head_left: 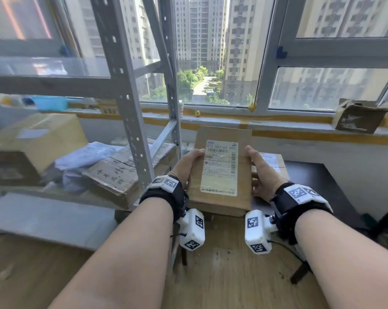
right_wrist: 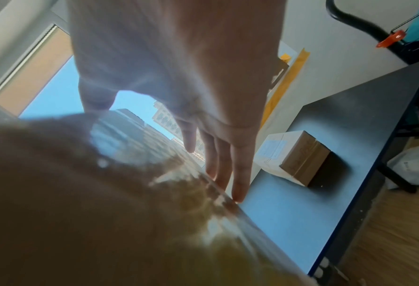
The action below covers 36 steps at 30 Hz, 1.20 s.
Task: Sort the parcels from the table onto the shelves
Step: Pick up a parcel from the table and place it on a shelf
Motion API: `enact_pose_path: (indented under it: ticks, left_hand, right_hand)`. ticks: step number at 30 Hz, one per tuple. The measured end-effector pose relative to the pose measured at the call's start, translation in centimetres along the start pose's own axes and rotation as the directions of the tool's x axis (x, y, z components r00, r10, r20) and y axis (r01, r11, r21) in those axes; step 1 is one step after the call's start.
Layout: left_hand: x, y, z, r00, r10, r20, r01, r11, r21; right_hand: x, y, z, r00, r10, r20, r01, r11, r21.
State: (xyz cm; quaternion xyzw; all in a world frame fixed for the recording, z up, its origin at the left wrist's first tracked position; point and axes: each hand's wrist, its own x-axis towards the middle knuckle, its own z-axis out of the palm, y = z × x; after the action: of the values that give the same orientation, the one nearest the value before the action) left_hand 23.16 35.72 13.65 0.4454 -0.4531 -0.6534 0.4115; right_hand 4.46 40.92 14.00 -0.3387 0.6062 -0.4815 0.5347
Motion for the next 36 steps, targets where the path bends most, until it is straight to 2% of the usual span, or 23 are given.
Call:
enact_pose_path:
  ticks: [5,10,13,19,24,26,28,30,33,36]
  left_hand:
    - [-4.9,0.9,-5.3,0.993,0.085,-0.084,-0.085,0.996,0.005]
    - [-9.7,0.9,-12.0,0.987,0.093,-0.128,-0.094,0.996,0.003]
    - [-12.8,2.0,-17.2,0.978,0.117,-0.175,-0.119,0.993,0.001]
    - [-19.6,5.6,-29.7,0.944,0.191,-0.268,-0.184,0.982,0.053]
    - [-23.3,8.2,-40.2,0.923,0.147,-0.356,-0.145,0.989,0.035]
    - [-24.6,9.5,-43.8,0.919,0.080,-0.386,-0.089,0.996,-0.004]
    - [-25.5,10.8,-46.8,0.929,-0.037,-0.369,0.019,0.998,-0.053]
    - [-26.2,12.6,-48.8,0.945,-0.076,-0.318,0.058,0.996,-0.067]
    - [-25.9,15.3,-51.9,0.945,-0.019,-0.326,0.003,0.999,-0.047]
    - [-25.3,17.5,-55.1,0.942,0.106,-0.317,-0.124,0.992,-0.037]
  right_hand:
    - [-3.1,0.3,5.1,0.994,-0.020,0.103,0.026,0.998,-0.056]
    - [-5.9,1.6,11.7,0.983,-0.031,0.182,0.052,0.992,-0.115]
    - [-7.6,1.8,17.3,0.971,-0.052,0.233,0.081,0.989,-0.120]
    - [-11.1,2.2,31.8,0.956,-0.078,0.284,0.108,0.990,-0.092]
    - [-12.8,1.5,42.2,0.939,-0.139,0.314,0.170,0.983,-0.072]
    - [-13.1,0.8,45.6,0.934,-0.169,0.314,0.200,0.977,-0.071]
    - [-13.3,-0.2,48.5,0.929,-0.175,0.327,0.214,0.973,-0.085]
    - [-13.7,-1.7,51.2,0.920,-0.184,0.347,0.230,0.968,-0.097]
    - [-13.5,-4.3,55.1,0.903,-0.241,0.355,0.292,0.951,-0.097]
    - [-12.6,-6.7,59.1,0.883,-0.278,0.378,0.345,0.931,-0.121]
